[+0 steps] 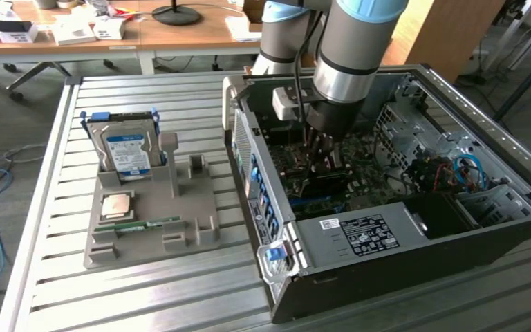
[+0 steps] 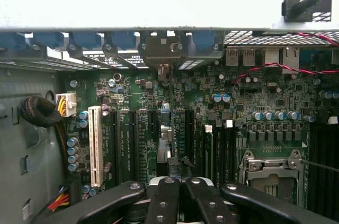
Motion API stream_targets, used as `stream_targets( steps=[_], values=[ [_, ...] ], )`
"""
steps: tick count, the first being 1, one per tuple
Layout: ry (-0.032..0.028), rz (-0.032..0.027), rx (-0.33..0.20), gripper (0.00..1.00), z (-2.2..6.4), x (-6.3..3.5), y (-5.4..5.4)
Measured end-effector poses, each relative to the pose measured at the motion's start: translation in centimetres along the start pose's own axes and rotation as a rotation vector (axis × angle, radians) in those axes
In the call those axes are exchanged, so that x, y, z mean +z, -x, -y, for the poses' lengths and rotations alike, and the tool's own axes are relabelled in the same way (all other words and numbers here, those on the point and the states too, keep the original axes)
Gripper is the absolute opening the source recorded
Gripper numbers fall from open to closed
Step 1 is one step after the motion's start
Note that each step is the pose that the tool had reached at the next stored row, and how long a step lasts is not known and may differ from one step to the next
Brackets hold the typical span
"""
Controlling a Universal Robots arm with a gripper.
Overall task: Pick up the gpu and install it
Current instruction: 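Press down on the gpu until it lock into place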
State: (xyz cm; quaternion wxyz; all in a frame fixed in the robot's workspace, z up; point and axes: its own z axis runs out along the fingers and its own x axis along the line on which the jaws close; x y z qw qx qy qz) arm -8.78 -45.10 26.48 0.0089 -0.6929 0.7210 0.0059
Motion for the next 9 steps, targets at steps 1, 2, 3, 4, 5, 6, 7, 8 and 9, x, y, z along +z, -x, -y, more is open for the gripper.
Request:
stream_targets(
  steps=[1,2,3,4,5,6,7,8,9],
  values=[
    [0.0,0.0,0.0,0.11,0.0,0.02,0.0],
    [-0.0005,0.0008,0.0,0.11,0.01,0.07,0.01],
    [-0.0006,0.0011,0.0,0.11,0.01,0.11,0.01],
    [-0.0004,0.0008,0.0,0.11,0.0,0.11,0.01],
    [-0.0003,0.0006,0.0,0.11,0.0,0.1,0.0],
    [0.0,0.0002,0.0,0.11,0.0,0.08,0.0],
    [0.0,0.0001,0.0,0.11,0.0,0.08,0.0],
    [0.0,0.0001,0.0,0.11,0.0,0.08,0.0],
    [-0.0001,0.0001,0.0,0.11,-0.01,0.08,0.0]
  ],
)
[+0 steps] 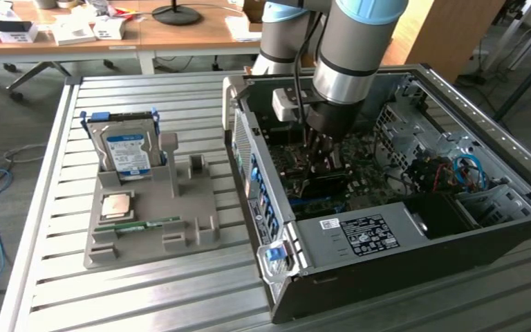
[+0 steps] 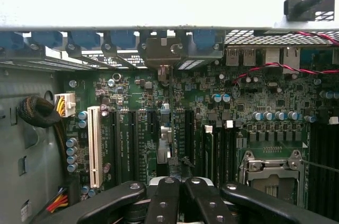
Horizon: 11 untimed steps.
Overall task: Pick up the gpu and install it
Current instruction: 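Press down on the gpu until it lock into place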
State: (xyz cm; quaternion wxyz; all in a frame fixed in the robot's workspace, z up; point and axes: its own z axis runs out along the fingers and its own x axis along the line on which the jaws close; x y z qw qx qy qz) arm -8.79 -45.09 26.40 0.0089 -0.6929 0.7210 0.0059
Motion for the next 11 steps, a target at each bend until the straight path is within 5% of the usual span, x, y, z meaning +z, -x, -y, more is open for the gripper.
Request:
stream_targets(
  steps=[11],
  values=[
    [0.0,0.0,0.0,0.11,-0.11,0.0,-0.01]
  ],
)
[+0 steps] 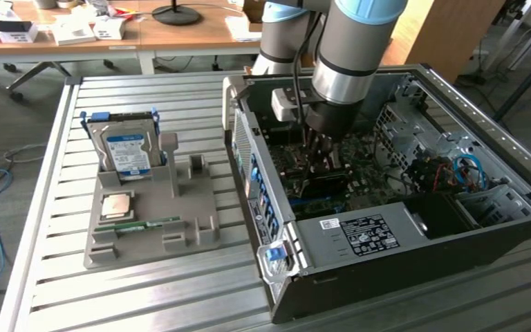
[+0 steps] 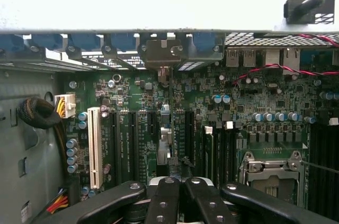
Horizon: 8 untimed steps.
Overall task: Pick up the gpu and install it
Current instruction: 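Press down on the gpu until it lock into place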
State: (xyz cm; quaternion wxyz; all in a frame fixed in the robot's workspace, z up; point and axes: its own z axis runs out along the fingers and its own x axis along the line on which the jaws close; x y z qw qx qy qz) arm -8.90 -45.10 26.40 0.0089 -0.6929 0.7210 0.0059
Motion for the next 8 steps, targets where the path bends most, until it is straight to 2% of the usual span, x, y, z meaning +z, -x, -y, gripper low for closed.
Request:
stream_targets(
  steps=[8],
  values=[
    [0.0,-0.0001,0.0,0.11,-0.1,0.04,0.0]
  ],
)
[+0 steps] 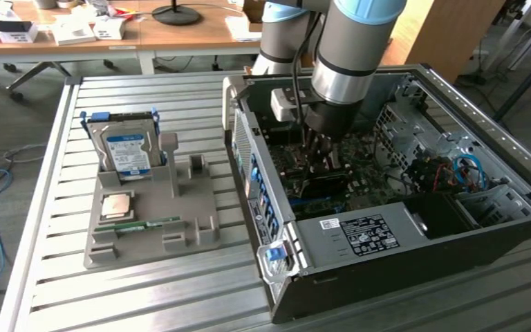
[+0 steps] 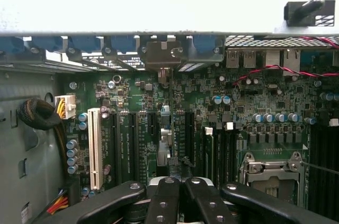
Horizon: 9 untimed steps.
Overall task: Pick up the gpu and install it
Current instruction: 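Press down on the gpu until it lock into place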
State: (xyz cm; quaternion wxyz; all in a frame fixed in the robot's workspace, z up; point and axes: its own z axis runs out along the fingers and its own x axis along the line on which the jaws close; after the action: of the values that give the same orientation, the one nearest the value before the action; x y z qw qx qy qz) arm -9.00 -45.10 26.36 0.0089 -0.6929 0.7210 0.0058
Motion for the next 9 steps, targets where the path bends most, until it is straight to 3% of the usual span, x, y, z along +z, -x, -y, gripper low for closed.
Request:
stream_targets(
  steps=[9],
  values=[
    [0.0002,-0.0004,0.0,0.11,-0.07,0.12,-0.01]
  ],
)
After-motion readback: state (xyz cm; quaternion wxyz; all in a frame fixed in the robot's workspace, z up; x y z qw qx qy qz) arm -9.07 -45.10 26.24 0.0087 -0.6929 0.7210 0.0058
